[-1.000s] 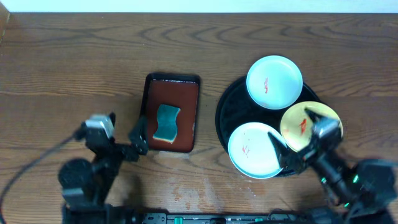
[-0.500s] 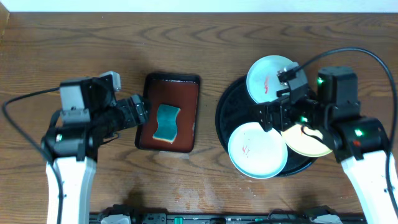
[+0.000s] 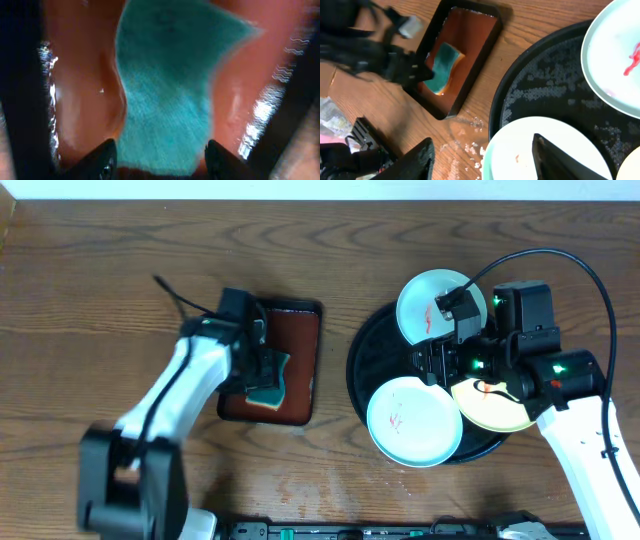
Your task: Clean dirty plates on tray and stack at the side
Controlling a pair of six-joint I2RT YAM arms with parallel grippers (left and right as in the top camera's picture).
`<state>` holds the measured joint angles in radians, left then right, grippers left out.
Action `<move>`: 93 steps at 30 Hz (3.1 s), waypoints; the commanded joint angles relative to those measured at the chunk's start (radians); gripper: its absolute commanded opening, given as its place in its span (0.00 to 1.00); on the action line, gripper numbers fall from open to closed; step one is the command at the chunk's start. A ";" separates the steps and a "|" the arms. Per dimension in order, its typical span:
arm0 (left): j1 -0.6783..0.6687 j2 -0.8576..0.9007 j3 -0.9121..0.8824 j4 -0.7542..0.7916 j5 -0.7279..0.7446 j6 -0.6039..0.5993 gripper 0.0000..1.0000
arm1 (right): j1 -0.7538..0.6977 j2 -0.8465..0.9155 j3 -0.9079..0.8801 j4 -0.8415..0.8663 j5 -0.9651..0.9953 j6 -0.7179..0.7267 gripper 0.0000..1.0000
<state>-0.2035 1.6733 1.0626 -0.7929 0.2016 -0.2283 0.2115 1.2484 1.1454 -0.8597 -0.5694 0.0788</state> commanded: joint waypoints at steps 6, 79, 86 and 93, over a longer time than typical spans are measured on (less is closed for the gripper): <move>0.001 0.167 -0.011 0.096 -0.005 -0.050 0.08 | -0.008 -0.003 0.010 -0.069 0.071 0.084 0.44; -0.249 -0.203 0.062 0.170 0.209 -0.063 0.07 | 0.018 0.140 -0.554 0.420 0.554 0.428 0.31; -0.285 -0.201 0.090 0.212 0.207 -0.122 0.08 | -0.071 0.140 -0.554 0.434 0.379 0.391 0.30; -0.373 -0.144 0.090 0.353 0.208 -0.198 0.08 | -0.072 0.155 -0.555 0.435 0.330 0.423 0.18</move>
<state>-0.5343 1.4879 1.1164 -0.4702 0.3977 -0.3805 0.1425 1.3857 0.5980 -0.4274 -0.2008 0.4866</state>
